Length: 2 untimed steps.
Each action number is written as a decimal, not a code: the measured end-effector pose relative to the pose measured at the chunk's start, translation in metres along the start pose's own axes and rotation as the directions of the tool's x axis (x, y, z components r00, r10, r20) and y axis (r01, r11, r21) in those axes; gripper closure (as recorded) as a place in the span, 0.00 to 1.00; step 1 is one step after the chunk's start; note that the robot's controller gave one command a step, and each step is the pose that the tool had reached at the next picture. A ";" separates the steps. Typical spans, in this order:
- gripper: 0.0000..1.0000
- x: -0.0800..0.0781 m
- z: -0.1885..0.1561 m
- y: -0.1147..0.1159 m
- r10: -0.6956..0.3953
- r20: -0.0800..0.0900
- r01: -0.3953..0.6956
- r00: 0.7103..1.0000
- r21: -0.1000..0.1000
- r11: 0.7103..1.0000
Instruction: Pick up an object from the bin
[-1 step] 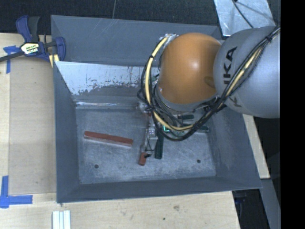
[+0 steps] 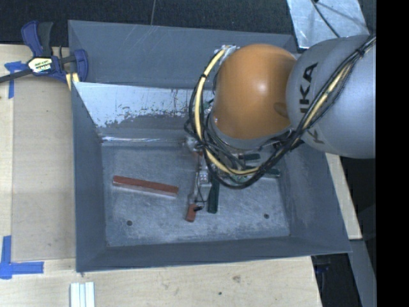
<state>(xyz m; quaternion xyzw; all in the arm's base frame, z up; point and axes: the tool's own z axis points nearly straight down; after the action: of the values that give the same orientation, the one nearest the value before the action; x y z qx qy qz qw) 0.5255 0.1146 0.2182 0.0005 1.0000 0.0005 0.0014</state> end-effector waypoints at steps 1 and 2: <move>0.00 -0.034 0.066 0.034 0.004 0.006 -0.004 1.000 -0.001 1.000; 0.00 -0.062 0.067 0.043 -0.138 0.006 0.138 0.990 0.002 0.990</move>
Offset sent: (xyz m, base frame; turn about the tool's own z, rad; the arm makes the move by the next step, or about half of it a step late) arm 0.0659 0.0331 -0.0598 -0.1491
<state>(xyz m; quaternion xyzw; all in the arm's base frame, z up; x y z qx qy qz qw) 0.5873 0.1578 0.1512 -0.0686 0.9976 -0.0005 0.0045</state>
